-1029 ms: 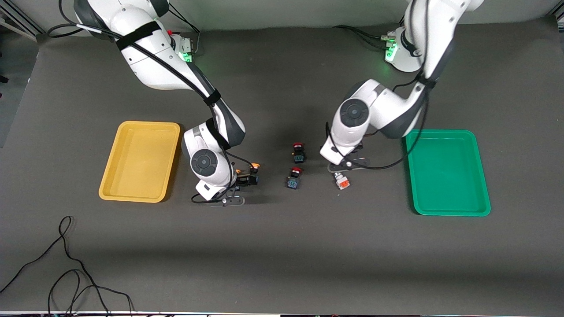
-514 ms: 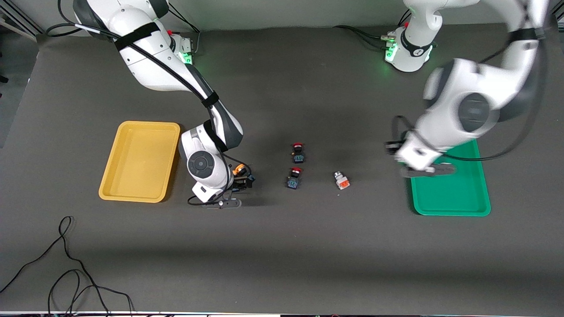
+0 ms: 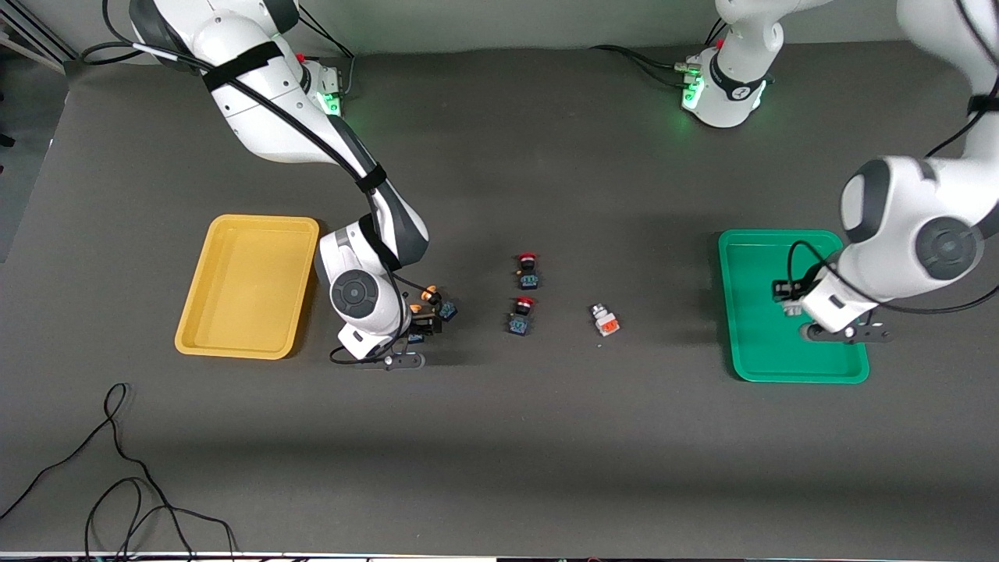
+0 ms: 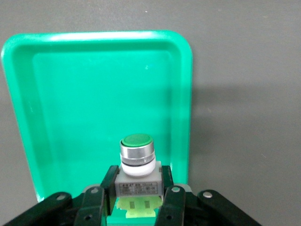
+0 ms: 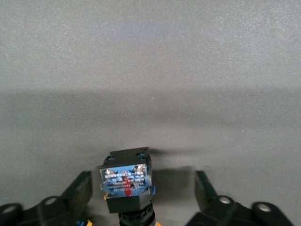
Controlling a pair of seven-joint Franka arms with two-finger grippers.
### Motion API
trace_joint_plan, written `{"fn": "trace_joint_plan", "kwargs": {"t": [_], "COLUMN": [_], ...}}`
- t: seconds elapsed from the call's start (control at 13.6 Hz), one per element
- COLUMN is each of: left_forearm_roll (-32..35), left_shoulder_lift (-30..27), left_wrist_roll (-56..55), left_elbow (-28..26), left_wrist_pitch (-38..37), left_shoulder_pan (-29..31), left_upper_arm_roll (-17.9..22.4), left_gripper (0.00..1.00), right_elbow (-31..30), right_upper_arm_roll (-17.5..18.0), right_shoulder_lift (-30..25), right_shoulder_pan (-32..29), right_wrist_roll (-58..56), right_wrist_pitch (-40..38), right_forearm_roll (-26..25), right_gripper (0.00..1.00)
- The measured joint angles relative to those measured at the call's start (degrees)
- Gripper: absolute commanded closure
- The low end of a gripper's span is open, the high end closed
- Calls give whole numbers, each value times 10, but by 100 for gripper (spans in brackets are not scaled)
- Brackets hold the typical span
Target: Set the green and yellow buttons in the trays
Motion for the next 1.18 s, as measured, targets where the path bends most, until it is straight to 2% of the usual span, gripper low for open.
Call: {"fn": "trace_joint_plan", "kwargs": {"t": [0.07, 0.22, 0.29, 0.37, 0.44, 0.66, 0.81, 1.18], "left_forearm_roll": [11, 34, 40, 43, 45, 45, 45, 27], "left_shoulder_lift": [20, 58, 73, 83, 87, 83, 74, 34], "left_wrist_roll": [1, 1, 1, 2, 3, 4, 4, 4], "left_elbow": [-16, -39, -44, -45, -45, -38, -6, 178], "left_wrist_pitch": [42, 108, 126, 134, 135, 131, 85, -153], "left_shoulder_pan": [5, 15, 20, 24, 25, 26, 26, 25], "left_upper_arm_roll": [0, 1, 2, 2, 2, 2, 1, -13], "left_gripper": [72, 69, 56, 33, 1, 0, 0, 0], "right_elbow": [0, 0, 0, 0, 1, 9, 19, 22], "right_upper_arm_roll": [0, 0, 0, -1, -1, -10, -33, -127], "right_shoulder_lift": [0, 0, 0, 0, 0, -14, -49, -187], "right_shoulder_pan": [0, 0, 0, 0, 0, 0, 0, -2], "right_wrist_roll": [1, 4, 4, 6, 11, 24, 24, -35], "right_wrist_pitch": [0, 0, 0, 0, 0, -32, -97, -260], "right_forearm_roll": [0, 0, 0, 0, 0, 0, 0, -3], "right_gripper": [100, 100, 100, 100, 100, 100, 100, 100]}}
